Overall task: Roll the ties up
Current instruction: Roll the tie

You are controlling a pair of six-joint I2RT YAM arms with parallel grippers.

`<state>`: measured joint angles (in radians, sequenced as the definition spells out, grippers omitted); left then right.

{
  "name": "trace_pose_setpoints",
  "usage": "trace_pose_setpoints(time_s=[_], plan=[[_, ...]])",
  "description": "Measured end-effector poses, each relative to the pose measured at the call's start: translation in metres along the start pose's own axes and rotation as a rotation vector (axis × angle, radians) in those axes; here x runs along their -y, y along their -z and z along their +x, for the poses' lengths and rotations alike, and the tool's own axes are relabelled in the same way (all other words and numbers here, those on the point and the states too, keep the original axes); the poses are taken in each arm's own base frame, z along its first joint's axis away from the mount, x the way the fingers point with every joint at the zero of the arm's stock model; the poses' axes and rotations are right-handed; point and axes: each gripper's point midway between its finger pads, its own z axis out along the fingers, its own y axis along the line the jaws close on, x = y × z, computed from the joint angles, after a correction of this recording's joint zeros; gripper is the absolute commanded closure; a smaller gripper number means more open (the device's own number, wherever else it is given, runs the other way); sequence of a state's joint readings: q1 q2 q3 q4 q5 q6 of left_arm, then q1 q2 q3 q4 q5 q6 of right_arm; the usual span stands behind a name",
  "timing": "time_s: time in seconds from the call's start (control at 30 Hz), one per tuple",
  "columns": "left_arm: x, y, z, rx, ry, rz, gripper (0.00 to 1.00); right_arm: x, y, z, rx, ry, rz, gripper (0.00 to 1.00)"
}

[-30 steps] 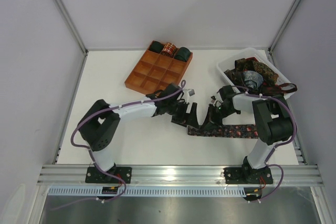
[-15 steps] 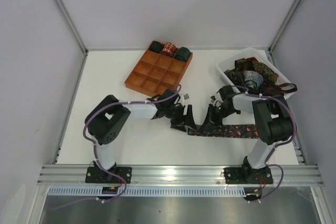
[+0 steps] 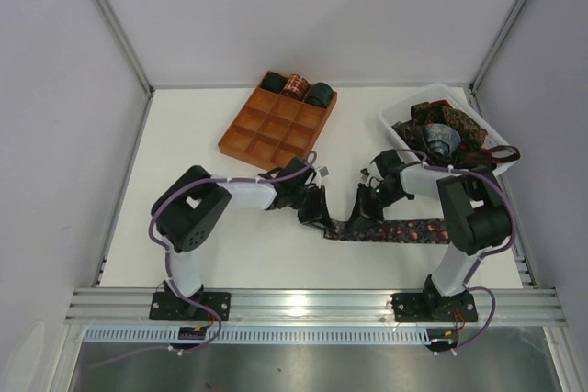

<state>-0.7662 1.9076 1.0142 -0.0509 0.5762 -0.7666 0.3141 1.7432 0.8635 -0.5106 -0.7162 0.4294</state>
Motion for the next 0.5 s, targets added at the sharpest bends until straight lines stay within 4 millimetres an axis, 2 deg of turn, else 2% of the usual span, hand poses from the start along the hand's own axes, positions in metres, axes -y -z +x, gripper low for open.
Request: trace_pose_setpoints(time_s=[0.17,0.33,0.5], plan=[[-0.012,0.024,0.005,0.021,-0.025,-0.081,1.00,-0.014,-0.010,0.003,-0.008,0.062,0.017,1.00],[-0.020,0.057,0.006,0.049,-0.054,-0.170,1.00,-0.031,-0.033,0.005,-0.036,0.096,0.024,1.00],[-0.024,0.069,0.013,0.034,-0.061,-0.209,1.00,-0.049,-0.056,0.008,-0.081,0.097,0.012,1.00]])
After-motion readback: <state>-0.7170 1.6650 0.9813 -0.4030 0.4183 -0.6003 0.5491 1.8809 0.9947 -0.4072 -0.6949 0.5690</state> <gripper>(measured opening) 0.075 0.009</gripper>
